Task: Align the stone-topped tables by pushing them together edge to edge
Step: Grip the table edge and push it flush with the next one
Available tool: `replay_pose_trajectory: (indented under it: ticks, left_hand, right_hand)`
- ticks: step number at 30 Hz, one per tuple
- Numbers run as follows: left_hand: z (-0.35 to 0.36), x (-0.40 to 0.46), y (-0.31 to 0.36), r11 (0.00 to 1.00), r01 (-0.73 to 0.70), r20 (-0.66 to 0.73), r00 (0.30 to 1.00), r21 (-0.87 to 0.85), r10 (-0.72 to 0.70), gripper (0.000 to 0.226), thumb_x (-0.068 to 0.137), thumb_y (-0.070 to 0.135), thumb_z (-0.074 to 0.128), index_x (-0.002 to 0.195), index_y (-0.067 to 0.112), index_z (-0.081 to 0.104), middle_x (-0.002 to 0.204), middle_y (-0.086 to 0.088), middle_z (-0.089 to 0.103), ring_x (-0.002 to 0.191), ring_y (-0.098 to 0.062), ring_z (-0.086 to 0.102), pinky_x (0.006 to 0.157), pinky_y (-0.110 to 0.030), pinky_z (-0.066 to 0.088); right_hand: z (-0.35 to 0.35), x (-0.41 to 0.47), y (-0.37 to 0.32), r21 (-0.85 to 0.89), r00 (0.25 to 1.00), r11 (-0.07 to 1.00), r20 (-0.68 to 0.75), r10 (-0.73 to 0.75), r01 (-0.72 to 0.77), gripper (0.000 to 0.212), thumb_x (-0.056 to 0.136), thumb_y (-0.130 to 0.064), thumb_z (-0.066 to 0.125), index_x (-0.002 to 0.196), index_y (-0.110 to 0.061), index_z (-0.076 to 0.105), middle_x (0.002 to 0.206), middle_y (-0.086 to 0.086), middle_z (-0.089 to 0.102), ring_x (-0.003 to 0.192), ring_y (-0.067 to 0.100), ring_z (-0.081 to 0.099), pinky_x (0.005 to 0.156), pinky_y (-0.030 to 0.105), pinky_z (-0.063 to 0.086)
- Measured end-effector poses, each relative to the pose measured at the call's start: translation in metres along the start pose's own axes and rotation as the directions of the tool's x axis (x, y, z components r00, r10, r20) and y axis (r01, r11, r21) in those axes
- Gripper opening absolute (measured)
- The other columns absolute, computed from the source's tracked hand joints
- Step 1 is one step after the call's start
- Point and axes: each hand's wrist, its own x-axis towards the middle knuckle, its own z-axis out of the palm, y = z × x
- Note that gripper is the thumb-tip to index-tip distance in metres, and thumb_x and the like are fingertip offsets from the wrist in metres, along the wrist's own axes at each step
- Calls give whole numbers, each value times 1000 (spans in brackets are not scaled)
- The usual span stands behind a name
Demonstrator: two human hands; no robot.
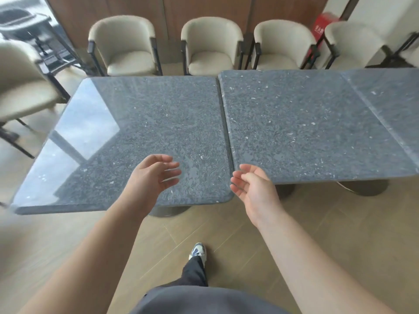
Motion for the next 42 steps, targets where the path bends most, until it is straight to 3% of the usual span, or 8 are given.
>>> replay_pose_trajectory:
  ticks: [2,7,13,19,25,33,37,42]
  left_hand:
    - [-5,-27,2,998,-58,7,998,35,58,15,91,6,56,102,12,64,91,-5,76,85,-24,74,81,-38,61]
    - [-34,-82,9,983,-164,-21,986,78,166,22,83,12,56,103,12,63,91,-3,75,87,-23,74,77,-34,61]
    - [-113,-130,13,974,-218,-194,955,60,226,22,96,-4,49,103,11,63,89,-3,74,84,-22,73,79,-38,59]
    - [-225,-174,25,968,-249,-368,896,42,246,24,98,-7,46,106,9,62,91,-5,72,86,-23,71,88,-46,56]
    - [-392,-233,47,948,-312,-550,781,65,295,25,82,11,54,105,11,64,91,-4,74,87,-25,73,79,-35,59]
    - [-570,-287,73,947,-303,-672,680,105,292,24,83,12,51,103,16,64,89,0,74,86,-22,72,76,-33,57]
    - [-621,-277,83,947,-314,-686,676,62,269,25,85,11,50,104,15,65,90,-1,73,87,-24,72,77,-32,57]
    - [-664,-220,106,952,-301,-674,692,56,259,25,83,10,50,105,13,63,89,-2,73,85,-23,72,76,-32,58]
  right_hand:
    - [-3,-24,1,4,1000,1000,20,-22,22,27,95,6,41,104,-10,61,82,5,65,74,16,62,74,30,54]
    - [10,-73,11,-37,991,998,125,-43,48,25,94,7,43,101,-9,61,78,5,64,71,17,60,69,28,54]
    - [70,-108,44,-156,955,983,293,-47,96,27,94,6,42,101,-10,62,79,4,64,74,18,60,71,29,54]
    - [170,-139,112,-276,881,950,474,0,148,25,93,3,45,99,-13,63,76,0,66,71,14,63,71,29,54]
    - [317,-198,214,-346,775,919,628,76,190,26,87,1,44,103,-12,60,77,-1,66,72,14,63,67,27,53]
    - [477,-280,321,-342,633,926,755,171,158,28,87,4,43,105,-10,59,83,5,64,75,18,63,70,31,54]
    - [523,-280,336,-355,600,908,784,159,224,29,82,-3,45,106,-10,59,83,2,65,79,19,64,74,32,55]
    - [571,-247,346,-384,615,879,776,141,283,27,86,-1,44,108,-10,58,85,0,65,79,14,64,76,32,55]
